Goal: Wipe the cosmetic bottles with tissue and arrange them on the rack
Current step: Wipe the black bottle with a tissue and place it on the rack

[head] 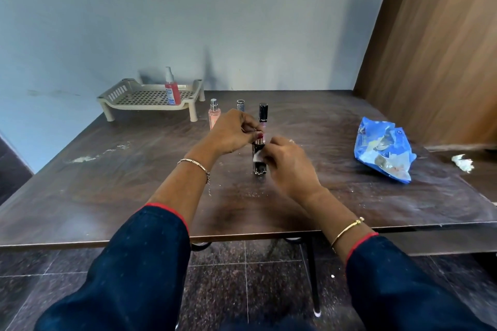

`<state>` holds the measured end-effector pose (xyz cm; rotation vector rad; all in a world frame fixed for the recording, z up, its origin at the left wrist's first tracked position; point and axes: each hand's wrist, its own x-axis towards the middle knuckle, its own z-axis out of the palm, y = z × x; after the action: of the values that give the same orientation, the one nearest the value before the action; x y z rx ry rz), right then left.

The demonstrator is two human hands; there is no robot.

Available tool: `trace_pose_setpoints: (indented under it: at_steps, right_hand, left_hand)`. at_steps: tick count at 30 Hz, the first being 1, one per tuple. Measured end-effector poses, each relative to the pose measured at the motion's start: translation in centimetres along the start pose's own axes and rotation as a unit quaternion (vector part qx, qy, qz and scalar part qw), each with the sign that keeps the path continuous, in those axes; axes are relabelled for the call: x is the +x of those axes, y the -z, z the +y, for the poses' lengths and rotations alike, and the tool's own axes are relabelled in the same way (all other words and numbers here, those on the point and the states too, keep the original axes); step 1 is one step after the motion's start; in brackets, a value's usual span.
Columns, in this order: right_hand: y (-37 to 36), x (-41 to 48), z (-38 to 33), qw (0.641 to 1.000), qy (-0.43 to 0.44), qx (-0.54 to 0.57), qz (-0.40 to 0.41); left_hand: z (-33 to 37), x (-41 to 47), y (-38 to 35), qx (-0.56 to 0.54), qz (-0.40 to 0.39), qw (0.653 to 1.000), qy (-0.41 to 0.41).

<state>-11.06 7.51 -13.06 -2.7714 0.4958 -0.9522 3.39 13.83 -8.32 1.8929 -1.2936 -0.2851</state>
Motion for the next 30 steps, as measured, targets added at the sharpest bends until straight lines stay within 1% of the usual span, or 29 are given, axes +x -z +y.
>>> trace_pose_setpoints:
  at_steps: [2, 5, 8, 13, 15, 16, 18, 21, 23, 25, 26, 27, 29, 30]
  right_hand:
    - [0.4, 0.9, 0.0, 0.999, -0.001, 0.004, 0.045]
    - [0.2, 0.9, 0.0, 0.997, 0.009, 0.014, 0.074]
    - [0.2, 0.3, 0.3, 0.997, 0.035, 0.010, 0.062]
    - [0.3, -0.2, 1.0, 0.996, 0.083, -0.028, -0.023]
    - [0.3, -0.1, 1.3, 0.993, 0.100, -0.037, -0.045]
    - [0.5, 0.1, 1.4, 0.993, 0.104, -0.040, -0.044]
    - [0.7, 0.9, 1.5, 0.995, 0.095, -0.034, -0.014]
    - [0.5, 1.3, 1.6, 0.998, 0.046, 0.015, 0.051]
    - [0.1, 0.8, 1.4, 0.998, 0.041, 0.024, 0.049]
    - [-0.1, 0.0, 1.2, 0.998, 0.053, 0.022, 0.019]
    - [-0.1, -0.3, 1.1, 0.998, 0.057, 0.023, 0.005]
    - [-0.1, -0.4, 1.2, 0.998, 0.057, 0.025, -0.002]
    - [0.1, -0.3, 1.2, 0.998, 0.052, 0.030, -0.005]
    - [0.2, -0.1, 1.2, 0.998, 0.051, 0.032, -0.004]
  left_hand:
    - [-0.1, 0.0, 0.2, 0.001, -0.013, 1.000, -0.001]
    - [0.0, 0.0, 0.2, 0.002, -0.015, 1.000, -0.008]
    - [-0.2, 0.1, 0.2, 0.008, -0.008, 1.000, -0.012]
    - [-0.2, 0.2, 0.2, 0.016, 0.002, 1.000, -0.002]
    - [-0.2, 0.3, 0.3, 0.017, 0.002, 1.000, -0.004]
    - [-0.2, 0.3, 0.3, 0.017, 0.001, 1.000, -0.003]
    - [0.0, 0.5, 0.2, 0.025, -0.005, 1.000, -0.005]
    - [0.3, 0.6, 0.1, 0.051, -0.023, 0.998, -0.015]
    - [-0.3, 0.3, -0.2, 0.069, -0.041, 0.997, -0.013]
    - [-1.3, -0.2, -0.9, 0.079, -0.065, 0.995, -0.003]
    - [-1.9, -0.5, -1.3, 0.052, -0.071, 0.996, 0.008]
    - [-2.3, -0.9, -1.5, 0.004, -0.072, 0.997, 0.022]
    - [-2.6, -1.3, -1.6, -0.095, -0.065, 0.992, 0.044]
    - [-2.6, -1.3, -1.4, -0.126, -0.058, 0.989, 0.048]
